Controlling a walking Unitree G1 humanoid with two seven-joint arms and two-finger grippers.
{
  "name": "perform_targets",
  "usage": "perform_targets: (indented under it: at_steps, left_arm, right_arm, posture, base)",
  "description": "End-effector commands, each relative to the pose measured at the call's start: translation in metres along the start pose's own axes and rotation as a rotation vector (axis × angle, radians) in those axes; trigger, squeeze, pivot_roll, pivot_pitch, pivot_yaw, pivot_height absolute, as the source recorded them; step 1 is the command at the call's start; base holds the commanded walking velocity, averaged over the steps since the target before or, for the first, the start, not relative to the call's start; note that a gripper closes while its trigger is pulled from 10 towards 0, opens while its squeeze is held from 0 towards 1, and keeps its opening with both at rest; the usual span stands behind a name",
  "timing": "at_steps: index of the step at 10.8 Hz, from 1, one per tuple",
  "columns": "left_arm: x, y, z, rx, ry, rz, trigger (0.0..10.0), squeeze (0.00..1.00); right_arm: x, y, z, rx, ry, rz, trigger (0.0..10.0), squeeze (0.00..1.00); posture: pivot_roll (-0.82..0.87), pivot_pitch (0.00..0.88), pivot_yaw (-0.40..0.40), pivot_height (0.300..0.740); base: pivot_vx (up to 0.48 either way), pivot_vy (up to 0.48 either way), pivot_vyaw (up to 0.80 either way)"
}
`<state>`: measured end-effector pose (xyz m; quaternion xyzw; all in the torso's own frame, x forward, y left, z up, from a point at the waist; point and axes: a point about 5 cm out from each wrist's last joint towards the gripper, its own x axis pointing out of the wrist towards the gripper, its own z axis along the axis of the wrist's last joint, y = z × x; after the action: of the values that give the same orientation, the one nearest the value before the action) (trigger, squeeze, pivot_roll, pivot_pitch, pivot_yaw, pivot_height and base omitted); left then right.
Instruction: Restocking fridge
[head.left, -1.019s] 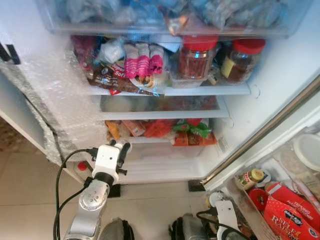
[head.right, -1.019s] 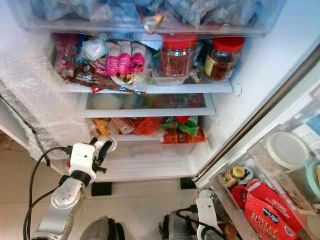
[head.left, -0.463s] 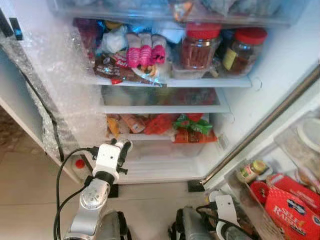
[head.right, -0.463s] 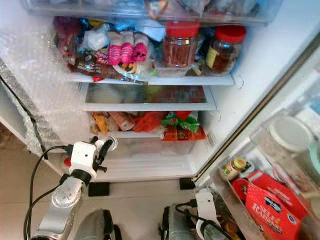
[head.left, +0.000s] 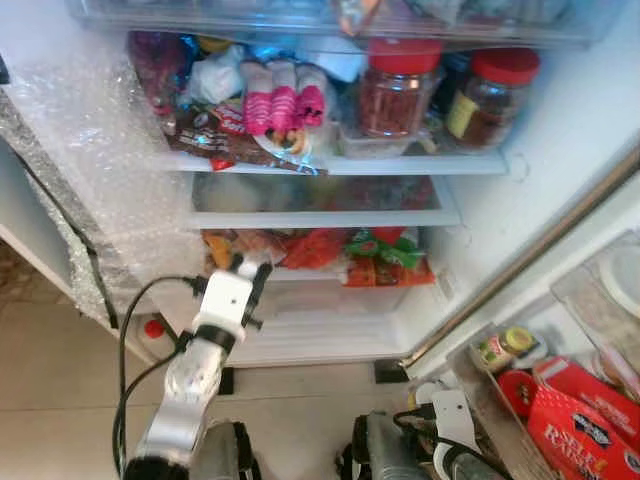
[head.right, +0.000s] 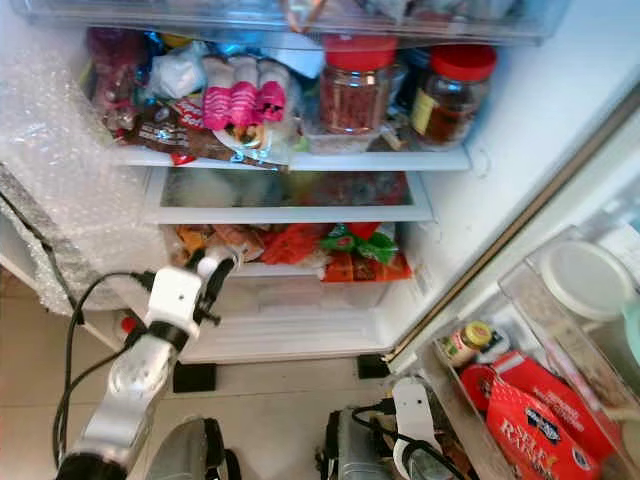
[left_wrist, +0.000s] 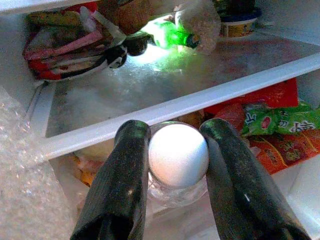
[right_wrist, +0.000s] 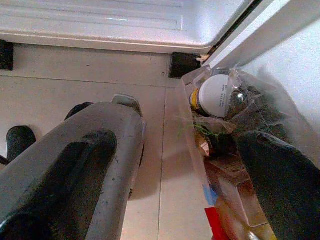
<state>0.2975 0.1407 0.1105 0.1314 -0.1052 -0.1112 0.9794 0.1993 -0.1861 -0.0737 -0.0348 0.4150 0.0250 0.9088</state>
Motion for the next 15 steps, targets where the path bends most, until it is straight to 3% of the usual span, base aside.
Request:
perform_targets:
  at_steps: [1, 15]
  left_arm:
    - [-0.0008, -0.0046, -0.0017, 0.015, -0.001, -0.022, 10.0, 0.0]
    - [0.0058, -0.0056, -0.0026, 0.001, -0.009, -0.016, 10.0, 0.0]
  right_arm:
    - [-0.0096, 0.0043, -0.0402, 0.006, 0.144, 0.009, 10.0, 0.0]
    - [-0.0094, 0.0054, -0.0399, 0.006, 0.146, 0.015, 10.0, 0.0]
  posture:
    - [-0.15, 0.197, -0.061, 0.629]
    - [-0.14, 0.213, -0.062, 0.629]
  base:
    - [0.0, 0.0, 0.0]
    - [0.0, 0.0, 0.0]
